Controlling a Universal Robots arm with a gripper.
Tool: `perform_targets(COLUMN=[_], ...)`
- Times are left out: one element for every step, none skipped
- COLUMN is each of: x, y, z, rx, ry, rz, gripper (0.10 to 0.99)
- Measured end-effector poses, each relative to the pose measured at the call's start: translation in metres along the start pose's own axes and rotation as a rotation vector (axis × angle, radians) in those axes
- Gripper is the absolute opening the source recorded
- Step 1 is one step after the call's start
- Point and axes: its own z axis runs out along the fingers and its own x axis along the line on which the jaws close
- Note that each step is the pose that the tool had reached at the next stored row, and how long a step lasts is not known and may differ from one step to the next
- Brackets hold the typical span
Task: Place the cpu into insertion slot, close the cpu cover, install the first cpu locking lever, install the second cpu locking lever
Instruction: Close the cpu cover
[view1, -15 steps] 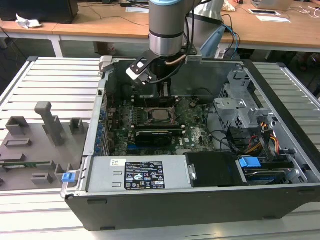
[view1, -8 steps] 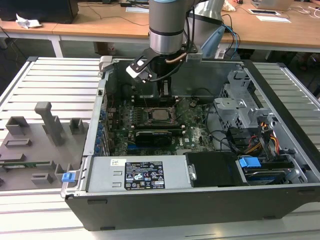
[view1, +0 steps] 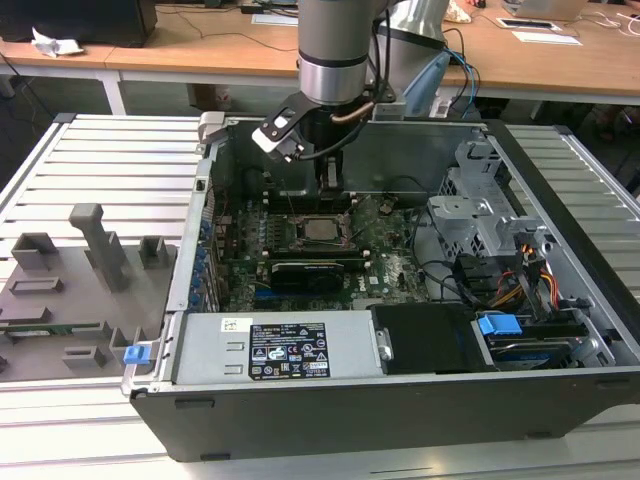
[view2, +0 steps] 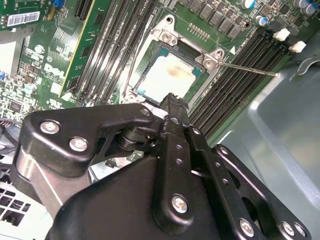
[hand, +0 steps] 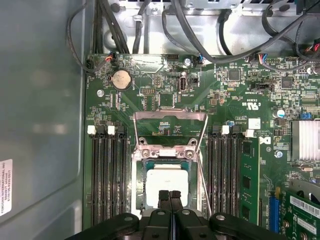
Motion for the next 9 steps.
perform_targets(x=[0.0001, 0.0004, 0.0006, 0.0008, 0.0010, 0.0012, 0.0017, 0.0021, 0.0023], y=[0.0000, 0.0001, 0.0001, 0.0002, 0.0002, 0.0003, 0.0004, 0.0004, 0.0004], z=[-0.0007, -0.0021, -0.0032, -0.0040, -0.0048, -0.0057, -0.0074, -0.0089, -0.0098], rx=[0.000, 0.000, 0.000, 0.000, 0.000, 0.000, 0.000, 0.000, 0.000], ry=[-0.0005, -0.0016, -0.0027, -0.0035, -0.0044, -0.0054, -0.0073, -0.0092, -0.0100], rz=[0.000, 0.000, 0.000, 0.000, 0.000, 0.000, 0.000, 0.000, 0.000], gripper=[0.106, 0.106, 0.106, 0.106, 0.106, 0.106, 0.106, 0.106, 0.106])
